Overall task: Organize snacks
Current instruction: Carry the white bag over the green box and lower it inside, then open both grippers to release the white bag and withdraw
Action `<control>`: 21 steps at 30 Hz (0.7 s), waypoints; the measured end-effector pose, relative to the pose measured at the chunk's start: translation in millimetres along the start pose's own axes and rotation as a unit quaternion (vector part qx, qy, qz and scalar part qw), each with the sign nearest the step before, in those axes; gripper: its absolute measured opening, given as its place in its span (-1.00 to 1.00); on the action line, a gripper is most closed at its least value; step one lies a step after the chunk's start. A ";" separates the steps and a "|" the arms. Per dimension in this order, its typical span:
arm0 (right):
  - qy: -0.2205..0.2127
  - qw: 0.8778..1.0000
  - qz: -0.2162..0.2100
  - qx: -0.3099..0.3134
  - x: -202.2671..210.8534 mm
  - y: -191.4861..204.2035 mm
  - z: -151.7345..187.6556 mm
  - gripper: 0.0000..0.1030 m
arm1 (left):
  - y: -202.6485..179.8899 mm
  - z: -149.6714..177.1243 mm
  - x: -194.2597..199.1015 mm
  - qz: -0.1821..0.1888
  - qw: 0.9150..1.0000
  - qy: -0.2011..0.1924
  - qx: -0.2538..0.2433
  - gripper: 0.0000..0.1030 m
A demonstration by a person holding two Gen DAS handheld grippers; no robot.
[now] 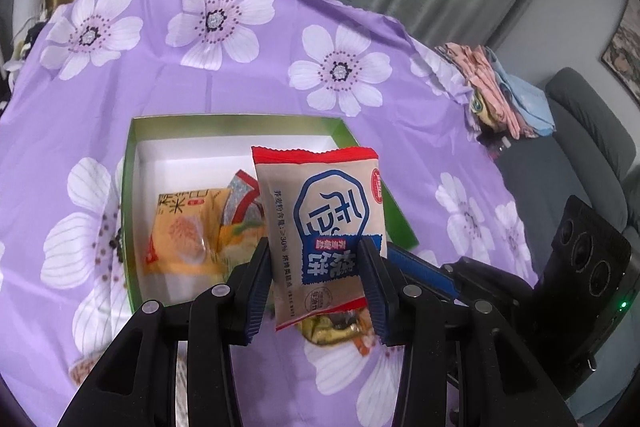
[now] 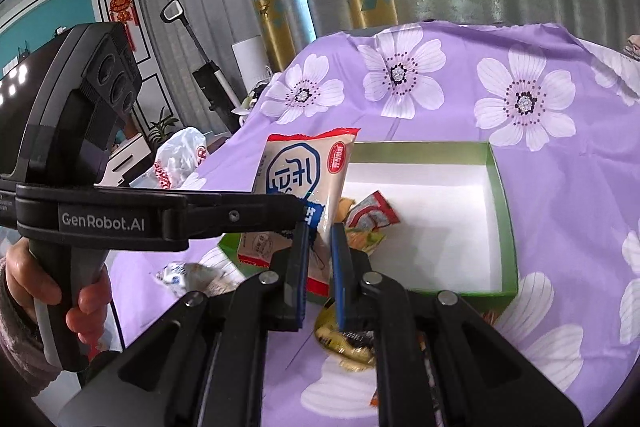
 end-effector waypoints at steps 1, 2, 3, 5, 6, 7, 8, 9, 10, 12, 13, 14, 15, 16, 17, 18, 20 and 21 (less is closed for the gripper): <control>0.002 1.000 0.000 -0.001 -4.6 -2.3 -1.6 -0.78 | 2.4 -1.9 -3.0 -0.001 1.000 0.001 0.001 -0.17; 0.004 1.000 0.000 -0.001 -7.8 -3.1 -2.3 -0.78 | 4.9 -3.5 -6.2 -0.002 1.000 0.002 0.003 -0.17; 0.007 1.000 0.001 -0.001 -12.3 -5.2 -2.6 -0.78 | 6.7 -4.4 -8.5 -0.003 1.000 0.003 0.004 -0.17; 0.012 1.000 0.001 -0.002 -20.1 -9.3 -3.2 -0.78 | 13.0 -6.0 -15.8 -0.002 1.000 0.008 0.011 -0.17; 0.015 1.000 0.001 -0.004 -23.1 -10.7 -2.2 -0.78 | 15.8 -6.5 -19.4 -0.001 1.000 0.011 0.015 -0.17; 0.020 1.000 0.001 -0.005 -28.7 -12.9 -1.3 -0.78 | 19.3 -6.7 -23.4 0.000 1.000 0.014 0.018 -0.17; 0.024 1.000 0.002 -0.007 -32.6 -14.3 -0.4 -0.78 | 23.1 -6.5 -27.9 0.000 1.000 0.018 0.022 -0.17; 0.029 1.000 0.003 -0.008 -38.0 -16.3 0.9 -0.78 | 26.0 -6.7 -30.8 0.000 0.999 0.021 0.025 -0.17; 0.033 0.999 0.005 -0.008 -41.7 -17.5 2.0 -0.78 | 29.7 -5.7 -34.9 -0.001 0.999 0.025 0.029 -0.17; 0.044 0.999 0.011 -0.008 -50.8 -20.7 4.5 -0.77 | 34.9 -4.4 -41.0 -0.001 0.999 0.030 0.036 -0.17; 0.047 0.999 0.014 -0.010 -53.3 -21.8 5.2 -0.74 | 37.9 -3.7 -45.1 0.001 0.998 0.034 0.044 -0.17; 0.051 0.998 0.021 -0.014 -57.2 -23.8 6.4 -0.72 | 40.2 -3.3 -47.7 0.003 0.998 0.037 0.050 -0.17; 0.057 0.998 0.027 -0.019 -61.4 -25.5 8.7 -0.72 | 42.4 -3.0 -50.6 0.002 0.998 0.039 0.054 -0.17; 0.061 0.997 0.030 -0.022 -64.3 -27.1 10.0 -0.67 | 44.9 -2.7 -52.8 -0.002 0.998 0.041 0.057 -0.17; 0.062 0.997 0.032 -0.024 -65.5 -28.1 10.7 -0.59 | 47.3 -2.2 -53.5 -0.005 0.997 0.041 0.061 -0.15; 0.063 0.997 0.034 -0.028 -66.0 -29.8 11.5 -0.52 | 50.2 -1.4 -53.2 -0.010 0.997 0.041 0.066 -0.04; 0.062 0.997 0.037 -0.029 -63.8 -31.7 12.9 -0.35 | 52.7 -1.1 -50.6 -0.011 0.997 0.040 0.068 0.21; 0.059 0.997 0.038 -0.029 -60.8 -32.4 13.6 -0.34 | 53.2 -0.6 -46.5 -0.012 0.997 0.037 0.068 0.35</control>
Point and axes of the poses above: each gripper's, at about its wrist camera, not at the fingertips, and x roughly against the way its jaws point, y to its left, z to its underside, the point moved 9 cm from there along -x, roughly the way its jaws point, and after that the axes turned 2 degrees about -x, right-handed, at the moved point
